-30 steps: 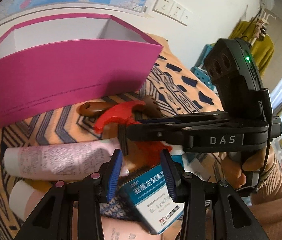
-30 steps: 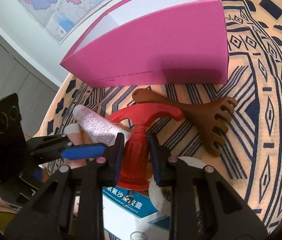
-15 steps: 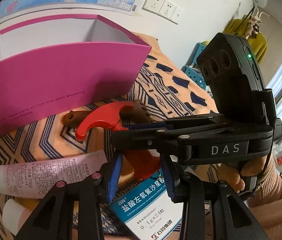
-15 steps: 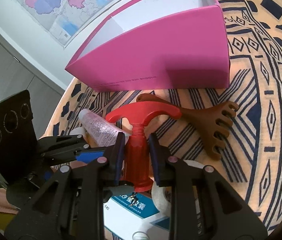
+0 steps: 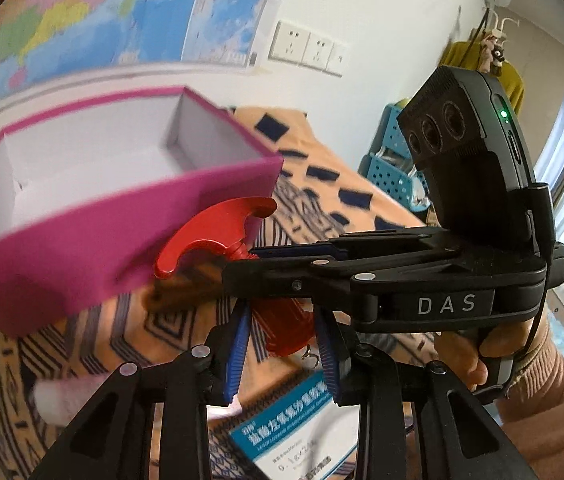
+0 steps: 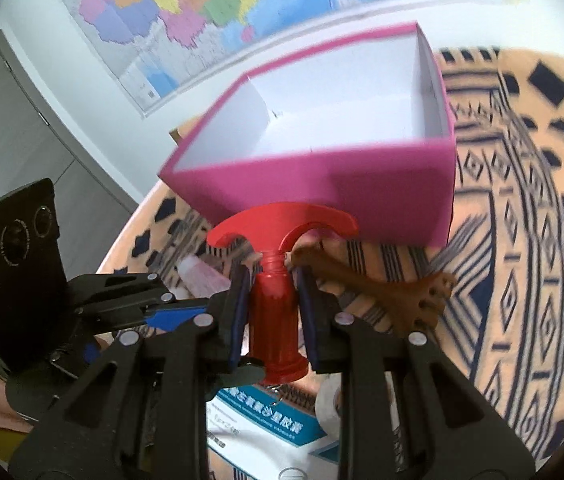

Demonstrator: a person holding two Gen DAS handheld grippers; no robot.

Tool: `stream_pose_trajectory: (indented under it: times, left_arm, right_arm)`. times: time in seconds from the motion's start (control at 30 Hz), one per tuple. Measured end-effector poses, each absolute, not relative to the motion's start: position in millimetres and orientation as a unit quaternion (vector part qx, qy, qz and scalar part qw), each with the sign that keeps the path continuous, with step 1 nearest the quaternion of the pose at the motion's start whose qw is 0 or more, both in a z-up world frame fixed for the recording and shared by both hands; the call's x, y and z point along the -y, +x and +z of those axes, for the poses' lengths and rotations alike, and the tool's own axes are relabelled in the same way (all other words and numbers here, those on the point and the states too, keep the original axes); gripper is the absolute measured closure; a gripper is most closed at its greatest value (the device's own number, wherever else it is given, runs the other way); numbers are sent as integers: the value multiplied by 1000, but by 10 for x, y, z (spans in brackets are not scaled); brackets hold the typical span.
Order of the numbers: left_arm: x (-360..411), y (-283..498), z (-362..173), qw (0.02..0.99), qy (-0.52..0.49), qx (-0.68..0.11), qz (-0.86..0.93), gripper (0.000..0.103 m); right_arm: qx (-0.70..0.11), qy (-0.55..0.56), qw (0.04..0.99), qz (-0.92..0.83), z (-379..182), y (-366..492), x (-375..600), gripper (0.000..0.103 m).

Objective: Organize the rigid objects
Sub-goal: 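Carry the red tool into the magenta shoebox and open the right gripper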

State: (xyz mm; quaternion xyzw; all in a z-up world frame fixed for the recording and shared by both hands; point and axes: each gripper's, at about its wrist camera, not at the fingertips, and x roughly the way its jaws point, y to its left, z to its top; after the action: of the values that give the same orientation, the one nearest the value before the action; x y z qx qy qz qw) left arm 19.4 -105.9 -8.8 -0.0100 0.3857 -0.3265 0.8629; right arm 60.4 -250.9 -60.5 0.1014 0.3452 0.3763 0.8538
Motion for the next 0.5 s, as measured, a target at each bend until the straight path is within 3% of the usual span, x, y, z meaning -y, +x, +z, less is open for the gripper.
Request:
stream_pose_trajectory:
  times: [0.5]
  left_arm:
    - [1062,771,521,891,-11,-332,-308,71]
  right_arm:
    - [-264,83,882,382,159,989,2602,76]
